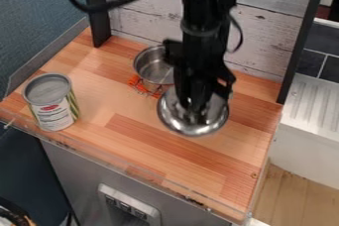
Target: Move the silver lid to the lower right corner of the table
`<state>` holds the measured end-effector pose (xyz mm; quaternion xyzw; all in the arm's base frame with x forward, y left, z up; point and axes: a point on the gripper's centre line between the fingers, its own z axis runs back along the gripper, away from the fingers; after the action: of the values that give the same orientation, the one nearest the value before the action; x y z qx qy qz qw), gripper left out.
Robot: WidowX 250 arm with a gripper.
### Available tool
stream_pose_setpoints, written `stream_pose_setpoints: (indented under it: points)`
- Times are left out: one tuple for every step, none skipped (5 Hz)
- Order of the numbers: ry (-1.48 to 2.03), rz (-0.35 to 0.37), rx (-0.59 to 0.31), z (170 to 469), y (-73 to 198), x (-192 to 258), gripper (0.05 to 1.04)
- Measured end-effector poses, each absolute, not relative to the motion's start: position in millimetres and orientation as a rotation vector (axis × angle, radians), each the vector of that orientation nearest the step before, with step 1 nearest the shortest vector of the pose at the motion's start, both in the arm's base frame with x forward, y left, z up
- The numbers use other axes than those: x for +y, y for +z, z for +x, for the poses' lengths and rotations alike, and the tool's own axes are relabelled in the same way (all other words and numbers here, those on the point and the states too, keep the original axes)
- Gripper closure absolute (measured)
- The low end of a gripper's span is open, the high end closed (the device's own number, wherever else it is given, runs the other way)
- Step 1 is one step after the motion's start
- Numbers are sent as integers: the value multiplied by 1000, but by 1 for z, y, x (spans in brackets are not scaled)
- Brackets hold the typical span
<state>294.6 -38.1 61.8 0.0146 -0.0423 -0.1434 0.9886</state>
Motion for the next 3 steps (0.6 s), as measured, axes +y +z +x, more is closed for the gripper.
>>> stream_pose_setpoints:
  points:
    - [-298, 26, -93, 294, 52, -46, 805]
    - [-338, 31, -60, 290, 34, -62, 805]
    - [-377, 84, -29, 283, 20, -76, 805]
